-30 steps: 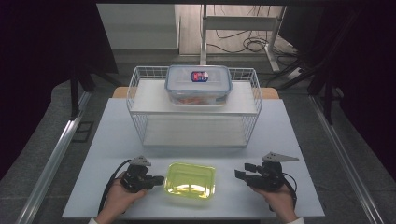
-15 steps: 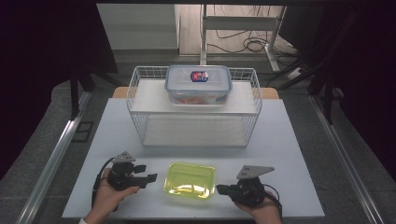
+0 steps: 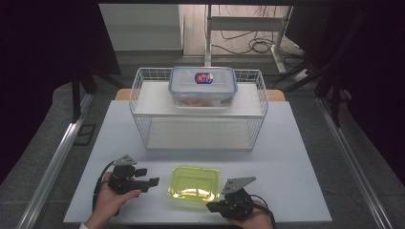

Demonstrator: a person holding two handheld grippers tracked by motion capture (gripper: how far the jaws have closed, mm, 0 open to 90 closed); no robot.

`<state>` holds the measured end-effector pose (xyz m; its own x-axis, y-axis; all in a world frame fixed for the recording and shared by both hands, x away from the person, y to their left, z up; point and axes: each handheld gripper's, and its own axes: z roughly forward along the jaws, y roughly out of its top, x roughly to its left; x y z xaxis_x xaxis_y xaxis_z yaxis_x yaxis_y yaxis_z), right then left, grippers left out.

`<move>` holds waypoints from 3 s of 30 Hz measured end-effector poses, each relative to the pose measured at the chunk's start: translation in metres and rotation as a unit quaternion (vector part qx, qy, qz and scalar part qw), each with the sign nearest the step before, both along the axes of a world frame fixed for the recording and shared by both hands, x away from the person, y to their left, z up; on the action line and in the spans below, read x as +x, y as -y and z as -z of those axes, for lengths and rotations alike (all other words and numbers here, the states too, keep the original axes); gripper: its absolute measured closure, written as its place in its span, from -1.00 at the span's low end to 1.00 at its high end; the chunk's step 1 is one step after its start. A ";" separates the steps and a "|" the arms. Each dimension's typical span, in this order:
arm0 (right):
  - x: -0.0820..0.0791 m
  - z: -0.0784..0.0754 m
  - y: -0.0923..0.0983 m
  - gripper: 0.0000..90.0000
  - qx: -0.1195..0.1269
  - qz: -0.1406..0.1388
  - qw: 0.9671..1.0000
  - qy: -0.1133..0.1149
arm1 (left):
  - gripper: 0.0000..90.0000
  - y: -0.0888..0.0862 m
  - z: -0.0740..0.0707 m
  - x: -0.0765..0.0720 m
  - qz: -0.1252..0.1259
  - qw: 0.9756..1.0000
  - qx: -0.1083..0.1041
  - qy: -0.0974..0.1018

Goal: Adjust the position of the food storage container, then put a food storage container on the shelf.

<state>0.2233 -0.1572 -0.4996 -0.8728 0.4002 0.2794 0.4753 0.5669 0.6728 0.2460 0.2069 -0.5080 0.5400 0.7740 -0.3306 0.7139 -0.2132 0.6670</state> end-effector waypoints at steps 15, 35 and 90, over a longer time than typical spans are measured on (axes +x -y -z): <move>0.007 0.001 0.004 0.97 0.000 0.015 1.000 0.009 | -0.33 -0.001 0.000 -0.001 -0.003 1.000 -0.003 -0.002; 0.030 -0.014 0.060 0.97 0.043 0.125 0.991 0.025 | -0.39 0.002 -0.006 -0.004 -0.003 1.000 -0.015 0.003; 0.063 0.001 0.031 -0.07 0.067 0.181 0.979 -0.057 | -0.05 0.049 0.009 0.010 0.024 0.994 -0.077 -0.067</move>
